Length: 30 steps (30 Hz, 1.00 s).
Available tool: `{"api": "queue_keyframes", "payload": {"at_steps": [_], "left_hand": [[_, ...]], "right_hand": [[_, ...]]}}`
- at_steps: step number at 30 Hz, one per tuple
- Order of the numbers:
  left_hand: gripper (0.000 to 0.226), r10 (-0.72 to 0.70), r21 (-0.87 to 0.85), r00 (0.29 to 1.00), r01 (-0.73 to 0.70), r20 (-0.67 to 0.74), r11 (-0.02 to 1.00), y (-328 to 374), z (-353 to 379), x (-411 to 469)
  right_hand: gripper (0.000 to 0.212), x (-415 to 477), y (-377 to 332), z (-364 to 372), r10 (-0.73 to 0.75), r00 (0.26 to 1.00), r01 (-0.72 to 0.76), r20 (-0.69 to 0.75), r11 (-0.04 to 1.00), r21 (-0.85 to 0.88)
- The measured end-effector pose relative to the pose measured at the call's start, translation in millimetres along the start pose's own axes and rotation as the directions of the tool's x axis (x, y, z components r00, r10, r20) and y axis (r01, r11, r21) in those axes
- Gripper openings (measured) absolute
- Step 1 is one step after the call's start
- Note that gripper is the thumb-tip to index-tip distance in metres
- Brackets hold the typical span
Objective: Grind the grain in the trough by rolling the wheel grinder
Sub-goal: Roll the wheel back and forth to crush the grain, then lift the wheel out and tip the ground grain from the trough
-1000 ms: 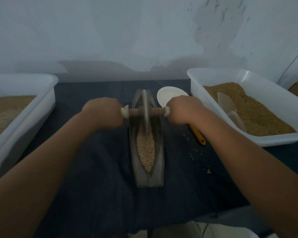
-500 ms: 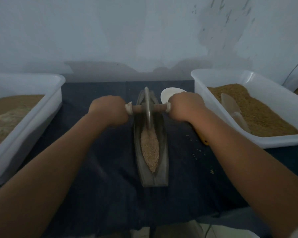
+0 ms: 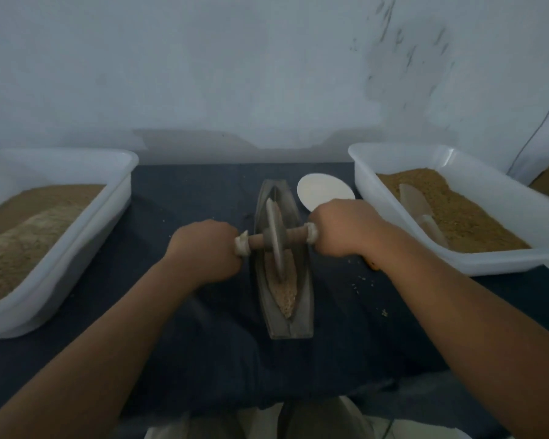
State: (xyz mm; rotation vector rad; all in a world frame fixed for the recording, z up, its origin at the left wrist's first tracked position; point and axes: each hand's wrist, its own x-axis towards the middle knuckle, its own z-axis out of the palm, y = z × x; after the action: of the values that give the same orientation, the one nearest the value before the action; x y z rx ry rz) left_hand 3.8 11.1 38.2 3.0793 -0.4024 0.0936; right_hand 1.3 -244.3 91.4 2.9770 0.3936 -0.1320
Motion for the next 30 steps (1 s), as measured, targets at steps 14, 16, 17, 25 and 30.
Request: {"api": "queue_keyframes", "payload": {"at_steps": [14,16,17,25,30], "left_hand": [[0.044,-0.239,-0.476,0.95,0.12,-0.199,0.871,16,7,-31],[0.03,-0.265,-0.587,0.934,0.08,-0.237,0.806,19,0,-36],[0.024,-0.276,-0.64,0.93,0.062,-0.241,0.766,20,-2,-39],[0.041,-0.451,-0.865,0.892,0.226,0.0,0.448,-5,12,-69],[0.04,-0.494,-0.88,0.862,0.319,0.116,0.351,-29,25,-76]], "right_hand": [[0.074,-31,-33,-60,-0.345,0.853,0.171,-0.391,0.894,-0.415],[0.086,-48,-31,-77,-0.384,0.75,0.219,-0.539,0.913,-0.345],[0.086,-58,-30,-80,-0.374,0.682,0.269,-0.628,0.927,-0.26],[0.036,-97,-32,16,0.237,0.85,0.324,-0.471,0.471,0.821],[0.022,-71,-38,73,0.317,0.947,-0.053,-0.039,0.275,0.96]]}}
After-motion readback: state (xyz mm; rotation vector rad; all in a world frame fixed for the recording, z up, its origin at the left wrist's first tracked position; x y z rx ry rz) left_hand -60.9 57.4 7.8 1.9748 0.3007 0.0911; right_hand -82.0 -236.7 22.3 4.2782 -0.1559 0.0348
